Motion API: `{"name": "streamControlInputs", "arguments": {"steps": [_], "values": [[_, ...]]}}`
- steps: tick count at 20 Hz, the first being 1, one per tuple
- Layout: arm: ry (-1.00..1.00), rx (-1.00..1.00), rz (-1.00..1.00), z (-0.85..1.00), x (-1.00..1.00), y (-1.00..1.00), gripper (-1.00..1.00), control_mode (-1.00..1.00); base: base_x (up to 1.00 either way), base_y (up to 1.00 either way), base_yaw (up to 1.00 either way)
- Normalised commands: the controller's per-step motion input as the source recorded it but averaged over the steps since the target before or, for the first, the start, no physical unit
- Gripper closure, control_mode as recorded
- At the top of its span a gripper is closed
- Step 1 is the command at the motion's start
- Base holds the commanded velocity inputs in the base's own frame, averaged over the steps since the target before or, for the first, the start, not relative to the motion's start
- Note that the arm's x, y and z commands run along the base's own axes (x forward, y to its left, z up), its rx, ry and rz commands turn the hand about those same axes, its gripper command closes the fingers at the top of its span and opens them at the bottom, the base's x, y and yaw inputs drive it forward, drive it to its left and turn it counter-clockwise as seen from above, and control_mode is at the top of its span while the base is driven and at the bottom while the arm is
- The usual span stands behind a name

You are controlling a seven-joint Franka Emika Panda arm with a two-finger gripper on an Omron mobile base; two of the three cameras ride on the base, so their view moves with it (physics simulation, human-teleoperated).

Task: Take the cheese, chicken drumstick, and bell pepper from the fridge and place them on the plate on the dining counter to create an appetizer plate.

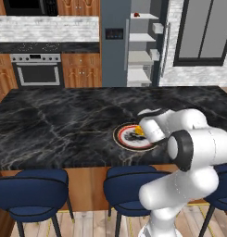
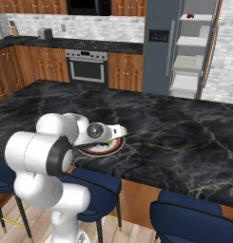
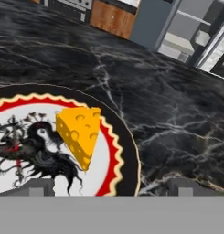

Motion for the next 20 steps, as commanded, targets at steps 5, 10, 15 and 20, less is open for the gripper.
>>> {"name": "streamControlInputs", "arguments": {"steps": [5, 10, 15, 20], "values": [[0.01, 0.0, 0.0, 1.0, -0.03, -0.19, -1.0, -1.0, 0.0, 0.0, 0.0], [0.02, 0.0, 0.0, 1.0, -0.05, -0.16, -1.0, -1.0, 0.0, 0.0, 0.0], [0.08, 0.0, -0.03, 1.0, 0.0, -0.33, -1.0, -1.0, 0.0, 0.0, 0.0], [0.13, 0.0, -0.05, 1.0, -0.05, -0.32, -1.0, -1.0, 0.0, 0.0, 0.0]]}}
